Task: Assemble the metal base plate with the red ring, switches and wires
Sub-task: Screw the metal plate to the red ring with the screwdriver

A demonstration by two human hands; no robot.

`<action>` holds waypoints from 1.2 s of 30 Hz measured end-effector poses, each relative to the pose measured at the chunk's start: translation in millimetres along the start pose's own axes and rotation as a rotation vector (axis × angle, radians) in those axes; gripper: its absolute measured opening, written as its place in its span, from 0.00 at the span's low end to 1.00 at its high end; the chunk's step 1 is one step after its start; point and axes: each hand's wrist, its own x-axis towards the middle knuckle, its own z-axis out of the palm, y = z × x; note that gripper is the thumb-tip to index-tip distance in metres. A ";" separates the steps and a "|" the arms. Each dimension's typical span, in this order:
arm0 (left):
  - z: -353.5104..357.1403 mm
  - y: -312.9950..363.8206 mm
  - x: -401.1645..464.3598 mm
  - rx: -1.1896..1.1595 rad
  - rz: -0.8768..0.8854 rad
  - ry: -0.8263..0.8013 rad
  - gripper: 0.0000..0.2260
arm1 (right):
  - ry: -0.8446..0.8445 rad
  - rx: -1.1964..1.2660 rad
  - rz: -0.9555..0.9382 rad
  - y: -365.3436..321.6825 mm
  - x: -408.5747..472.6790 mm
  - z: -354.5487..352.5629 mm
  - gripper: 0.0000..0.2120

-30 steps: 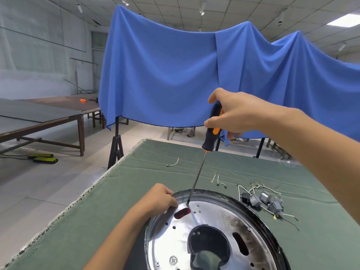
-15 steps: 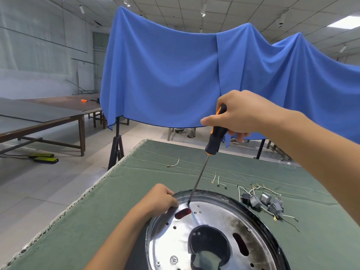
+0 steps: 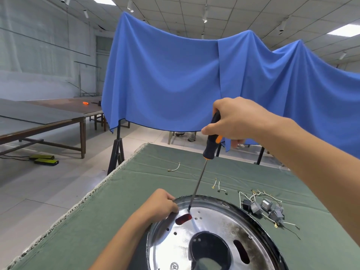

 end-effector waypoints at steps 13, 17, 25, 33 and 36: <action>0.7 0.5 -0.7 0.004 0.017 0.013 0.14 | 0.170 -0.268 0.004 -9.0 -1.4 1.2 0.24; 0.4 1.4 -1.3 0.006 0.008 0.006 0.13 | -0.005 -0.103 0.008 -7.0 1.4 1.3 0.11; 0.2 1.6 -2.3 -0.009 0.000 0.007 0.11 | 0.013 -0.182 0.003 -7.4 -0.3 -2.2 0.14; 0.2 1.6 -2.5 -0.009 -0.001 0.012 0.09 | 0.032 -0.195 0.026 -6.6 -3.2 -5.2 0.20; 0.5 0.9 -2.2 -0.016 -0.005 0.011 0.10 | -0.103 -0.020 0.044 -3.3 -2.7 -7.0 0.10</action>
